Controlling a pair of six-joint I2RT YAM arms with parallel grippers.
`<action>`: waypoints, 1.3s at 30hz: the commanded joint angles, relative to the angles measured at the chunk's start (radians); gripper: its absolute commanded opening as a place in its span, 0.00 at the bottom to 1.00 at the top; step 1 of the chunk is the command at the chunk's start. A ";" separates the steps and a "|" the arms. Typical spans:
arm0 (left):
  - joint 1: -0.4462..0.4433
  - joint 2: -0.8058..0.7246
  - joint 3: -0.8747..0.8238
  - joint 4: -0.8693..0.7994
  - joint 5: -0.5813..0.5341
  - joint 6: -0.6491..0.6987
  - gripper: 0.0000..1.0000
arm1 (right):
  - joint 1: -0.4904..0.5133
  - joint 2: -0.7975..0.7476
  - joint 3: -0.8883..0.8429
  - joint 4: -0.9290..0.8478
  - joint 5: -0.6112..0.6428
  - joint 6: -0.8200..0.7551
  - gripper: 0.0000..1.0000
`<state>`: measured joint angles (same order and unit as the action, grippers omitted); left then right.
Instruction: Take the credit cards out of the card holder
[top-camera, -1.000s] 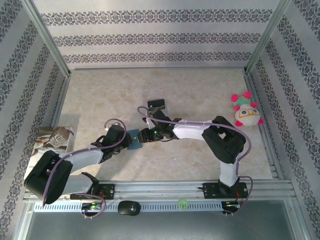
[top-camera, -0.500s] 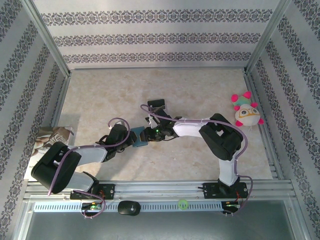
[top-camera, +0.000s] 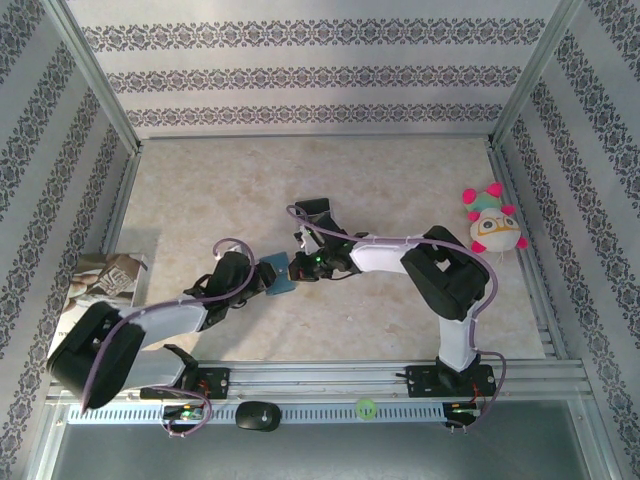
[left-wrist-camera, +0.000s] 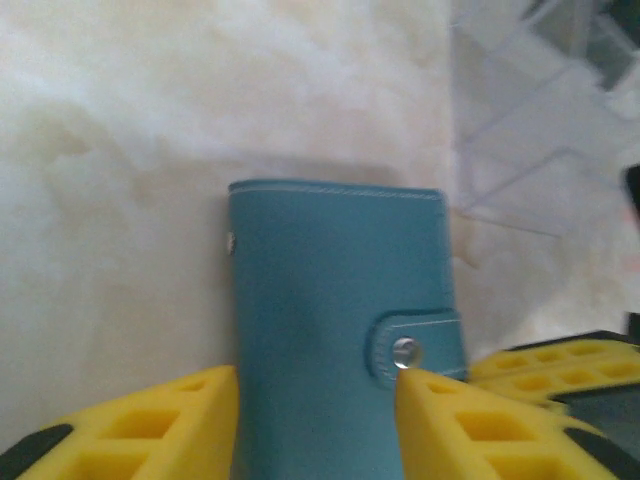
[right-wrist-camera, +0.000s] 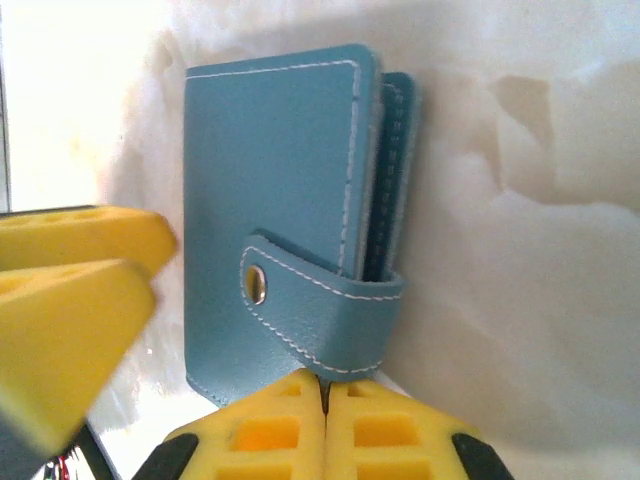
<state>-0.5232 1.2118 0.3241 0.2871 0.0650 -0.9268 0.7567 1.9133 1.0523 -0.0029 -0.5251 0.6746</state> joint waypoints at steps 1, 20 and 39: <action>-0.011 -0.121 0.018 -0.079 0.007 0.059 0.53 | -0.005 -0.084 -0.072 0.011 0.012 -0.034 0.00; -0.010 -0.278 -0.046 0.422 0.276 0.078 0.84 | -0.181 -0.672 -0.262 0.086 -0.110 -0.104 0.00; -0.015 -0.148 -0.042 0.776 0.448 0.005 0.47 | -0.165 -0.703 -0.287 0.308 -0.298 0.033 0.00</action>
<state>-0.5247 1.0546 0.2733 0.9653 0.4763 -0.9031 0.5797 1.2018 0.7780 0.2081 -0.7776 0.6800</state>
